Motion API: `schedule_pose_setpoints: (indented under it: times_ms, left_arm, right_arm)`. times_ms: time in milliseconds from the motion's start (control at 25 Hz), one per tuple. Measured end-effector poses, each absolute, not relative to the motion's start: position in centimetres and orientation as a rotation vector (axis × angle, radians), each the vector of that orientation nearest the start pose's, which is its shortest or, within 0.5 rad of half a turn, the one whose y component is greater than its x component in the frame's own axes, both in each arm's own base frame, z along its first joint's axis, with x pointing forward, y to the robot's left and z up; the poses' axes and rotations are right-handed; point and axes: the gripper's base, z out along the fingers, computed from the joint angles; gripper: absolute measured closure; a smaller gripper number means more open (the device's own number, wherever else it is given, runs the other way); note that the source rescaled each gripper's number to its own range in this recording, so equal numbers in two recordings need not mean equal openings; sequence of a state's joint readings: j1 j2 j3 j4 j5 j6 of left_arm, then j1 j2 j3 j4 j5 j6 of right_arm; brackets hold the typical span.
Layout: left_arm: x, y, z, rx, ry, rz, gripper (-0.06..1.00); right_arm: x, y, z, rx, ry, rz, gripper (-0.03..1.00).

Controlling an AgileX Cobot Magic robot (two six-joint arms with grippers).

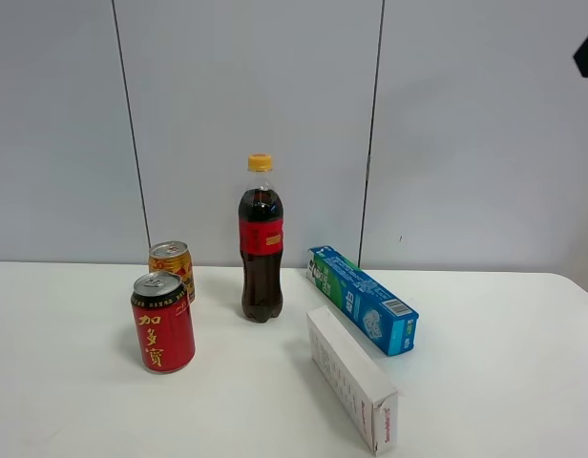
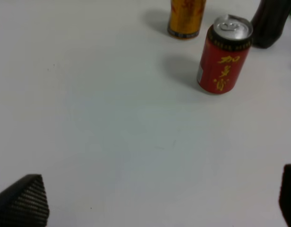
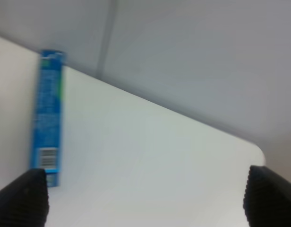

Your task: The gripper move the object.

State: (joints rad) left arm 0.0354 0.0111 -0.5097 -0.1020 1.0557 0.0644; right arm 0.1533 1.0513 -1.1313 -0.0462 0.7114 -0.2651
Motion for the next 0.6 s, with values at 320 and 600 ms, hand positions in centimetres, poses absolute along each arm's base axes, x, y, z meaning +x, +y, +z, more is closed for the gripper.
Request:
schedule_pose_setpoints:
  times_ms: [320,600]
  left_arm:
    - [-0.4,-0.8,28.1,0.034,2.037,-0.059,-0.06]
    - [-0.4,-0.8,28.1,0.034,2.037,-0.059,-0.06]
  right_arm:
    - [17.8,-0.8,40.2,-0.247,2.246,-0.153,0.23]
    - [11.0,-0.7,39.4,-0.189,2.208,-0.167,0.23]
